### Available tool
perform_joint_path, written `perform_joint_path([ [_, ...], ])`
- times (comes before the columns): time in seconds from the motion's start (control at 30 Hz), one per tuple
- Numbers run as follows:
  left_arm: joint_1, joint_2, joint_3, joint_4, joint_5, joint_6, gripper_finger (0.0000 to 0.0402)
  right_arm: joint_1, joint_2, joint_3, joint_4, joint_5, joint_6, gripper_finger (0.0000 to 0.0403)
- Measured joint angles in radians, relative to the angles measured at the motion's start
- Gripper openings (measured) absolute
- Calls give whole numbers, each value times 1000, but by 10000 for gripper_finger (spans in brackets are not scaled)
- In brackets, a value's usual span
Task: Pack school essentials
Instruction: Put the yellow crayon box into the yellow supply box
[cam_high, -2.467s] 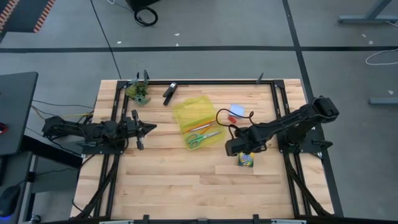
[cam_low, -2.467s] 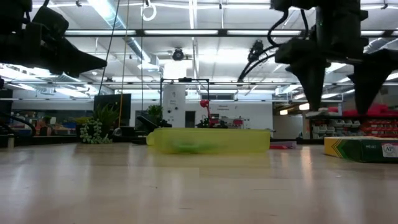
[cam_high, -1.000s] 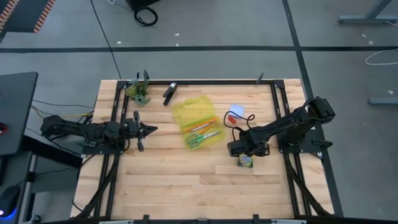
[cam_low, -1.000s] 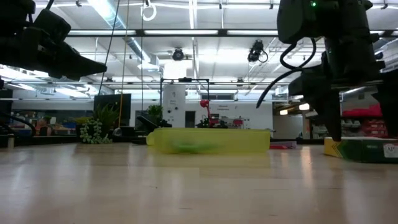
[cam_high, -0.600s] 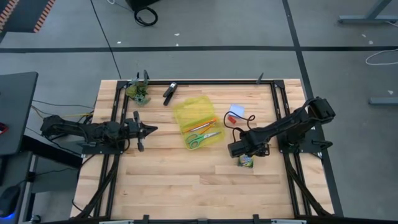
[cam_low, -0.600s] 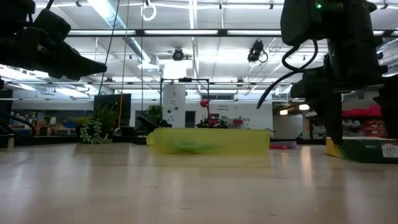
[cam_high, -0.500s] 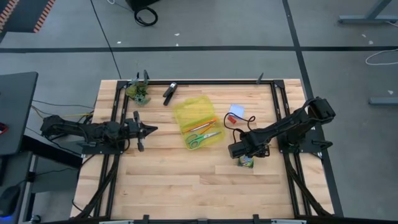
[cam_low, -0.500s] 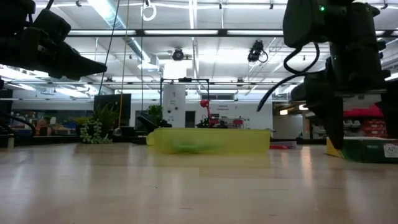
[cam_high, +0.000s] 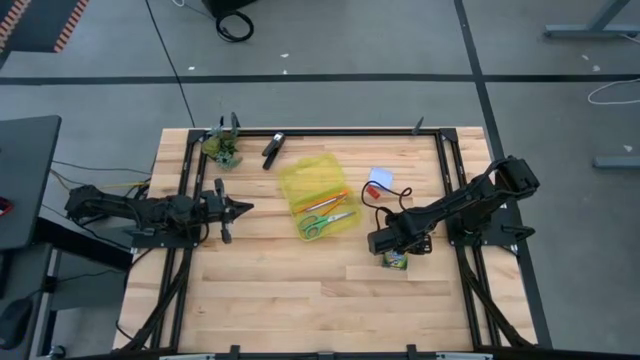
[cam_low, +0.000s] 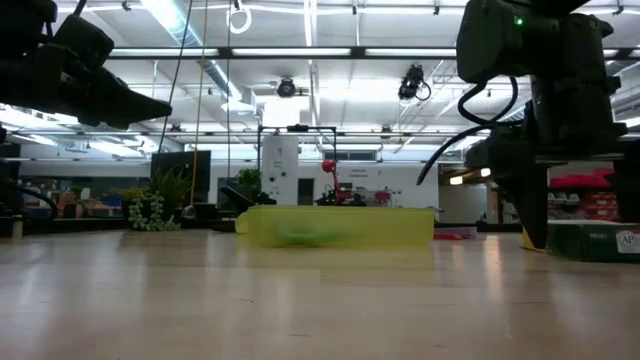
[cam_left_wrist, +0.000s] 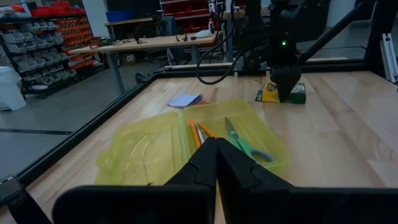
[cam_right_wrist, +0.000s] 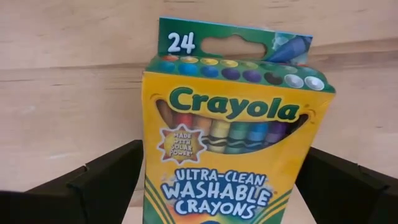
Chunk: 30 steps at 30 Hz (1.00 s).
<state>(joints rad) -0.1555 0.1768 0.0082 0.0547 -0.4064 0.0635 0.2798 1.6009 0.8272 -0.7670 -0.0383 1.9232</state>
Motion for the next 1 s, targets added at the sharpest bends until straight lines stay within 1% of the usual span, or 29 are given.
perform_joint_path([
  [0.23,0,0,0,0,0,0,8,0,0,0,0,0,-12,400],
  [0.4,0,0,0,-2,0,0,20,0,0,-22,12,0,-20,400],
  [0.5,0,0,0,-2,0,0,23,0,-6,-48,51,-6,-20,400],
  [0.83,0,0,0,-3,0,0,10,0,-4,-60,60,6,-49,399],
  [1.0,0,0,0,-3,0,1,20,0,-3,-60,60,7,-57,389],
])
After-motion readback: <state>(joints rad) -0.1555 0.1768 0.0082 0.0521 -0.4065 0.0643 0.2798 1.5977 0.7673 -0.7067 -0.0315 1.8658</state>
